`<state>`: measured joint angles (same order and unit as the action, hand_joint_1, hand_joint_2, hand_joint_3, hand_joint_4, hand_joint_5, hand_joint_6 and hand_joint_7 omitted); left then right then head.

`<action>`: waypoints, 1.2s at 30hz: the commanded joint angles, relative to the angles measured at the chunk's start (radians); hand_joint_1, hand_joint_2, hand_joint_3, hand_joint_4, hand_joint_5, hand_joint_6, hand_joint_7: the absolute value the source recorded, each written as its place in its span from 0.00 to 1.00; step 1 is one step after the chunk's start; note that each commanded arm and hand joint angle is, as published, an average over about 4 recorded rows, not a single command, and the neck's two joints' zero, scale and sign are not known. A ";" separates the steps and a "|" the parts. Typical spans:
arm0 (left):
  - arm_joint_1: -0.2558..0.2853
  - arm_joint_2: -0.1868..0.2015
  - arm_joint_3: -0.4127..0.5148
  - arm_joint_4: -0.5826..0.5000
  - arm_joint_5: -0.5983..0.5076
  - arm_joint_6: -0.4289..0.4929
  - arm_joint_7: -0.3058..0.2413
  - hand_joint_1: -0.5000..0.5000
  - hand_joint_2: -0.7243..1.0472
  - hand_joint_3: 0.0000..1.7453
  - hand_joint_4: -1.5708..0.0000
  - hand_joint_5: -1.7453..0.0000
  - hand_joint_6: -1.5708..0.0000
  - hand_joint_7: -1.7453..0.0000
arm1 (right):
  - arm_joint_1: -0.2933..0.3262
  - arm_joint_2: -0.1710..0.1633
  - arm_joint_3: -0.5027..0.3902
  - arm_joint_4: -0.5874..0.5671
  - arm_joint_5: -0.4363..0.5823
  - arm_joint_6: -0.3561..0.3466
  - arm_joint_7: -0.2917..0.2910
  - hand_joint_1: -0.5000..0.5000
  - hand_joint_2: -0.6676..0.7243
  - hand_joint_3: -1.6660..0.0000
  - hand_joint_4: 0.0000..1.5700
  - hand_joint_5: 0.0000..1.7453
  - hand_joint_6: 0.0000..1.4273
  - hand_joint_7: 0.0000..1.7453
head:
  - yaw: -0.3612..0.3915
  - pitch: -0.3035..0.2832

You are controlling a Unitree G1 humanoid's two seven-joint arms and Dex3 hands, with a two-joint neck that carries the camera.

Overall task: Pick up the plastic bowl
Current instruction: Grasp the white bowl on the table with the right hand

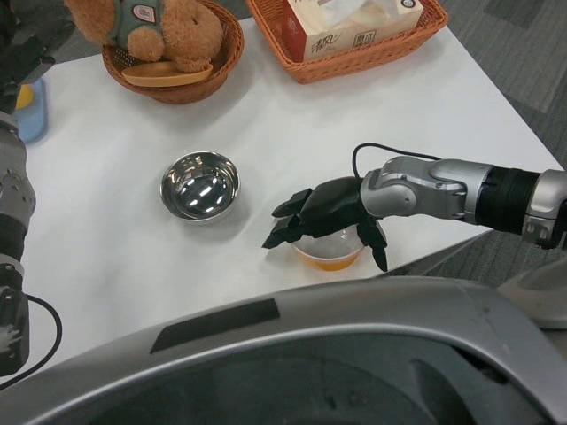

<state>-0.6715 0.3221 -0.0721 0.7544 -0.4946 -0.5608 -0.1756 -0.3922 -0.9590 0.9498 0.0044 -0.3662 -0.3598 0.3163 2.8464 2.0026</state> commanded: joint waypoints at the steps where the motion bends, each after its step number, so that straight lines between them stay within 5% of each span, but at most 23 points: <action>1: 0.013 0.012 0.002 0.002 -0.007 0.001 -0.002 0.00 0.75 0.00 1.00 1.00 1.00 1.00 | -0.017 0.019 0.043 0.044 0.018 -0.012 0.018 0.09 0.20 0.50 0.00 0.71 0.00 0.38 | 0.005 -0.001; 4: 0.014 0.012 0.002 0.002 -0.007 0.001 -0.002 0.00 0.75 0.00 1.00 1.00 1.00 1.00 | -0.027 0.031 0.052 0.066 0.024 -0.040 0.018 0.08 0.11 0.24 0.00 0.81 0.00 0.46 | 0.006 -0.005; 10: 0.015 0.012 0.000 0.002 -0.008 0.001 -0.002 0.00 0.75 0.00 1.00 1.00 1.00 1.00 | -0.035 0.052 0.036 0.097 0.018 -0.104 0.011 0.08 0.09 0.05 0.00 0.86 0.00 0.48 | 0.006 -0.005; 15: 0.015 0.012 -0.001 0.002 -0.009 0.001 -0.002 0.00 0.75 0.00 1.00 1.00 1.00 1.00 | -0.039 0.055 0.017 0.112 0.017 -0.151 -0.013 0.08 0.09 0.10 0.00 0.92 0.00 0.48 | 0.008 -0.006; 20: 0.019 0.012 -0.001 -0.001 -0.010 0.001 -0.002 0.00 0.75 0.00 1.00 1.00 1.00 1.00 | -0.034 0.055 -0.020 0.115 0.015 -0.207 -0.052 0.08 0.14 0.14 0.00 0.99 0.00 0.58 | 0.009 -0.007; 28: 0.026 0.012 0.000 -0.003 -0.010 0.001 -0.002 0.00 0.75 0.00 1.00 1.00 1.00 1.00 | -0.021 0.057 -0.083 0.128 0.012 -0.297 -0.105 0.09 0.27 0.23 0.05 0.94 0.00 0.72 | 0.011 -0.004; 36: 0.027 0.011 -0.001 -0.005 -0.011 0.001 -0.002 0.00 0.75 0.00 1.00 1.00 1.00 1.00 | 0.046 0.048 -0.219 0.112 0.012 -0.319 -0.116 0.10 0.27 0.24 0.09 0.94 0.00 0.76 | 0.001 0.037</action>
<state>-0.6575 0.3228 -0.0735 0.7497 -0.5012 -0.5610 -0.1758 -0.3647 -0.9035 0.7603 0.1251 -0.3573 -0.6703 0.2040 2.8508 2.0281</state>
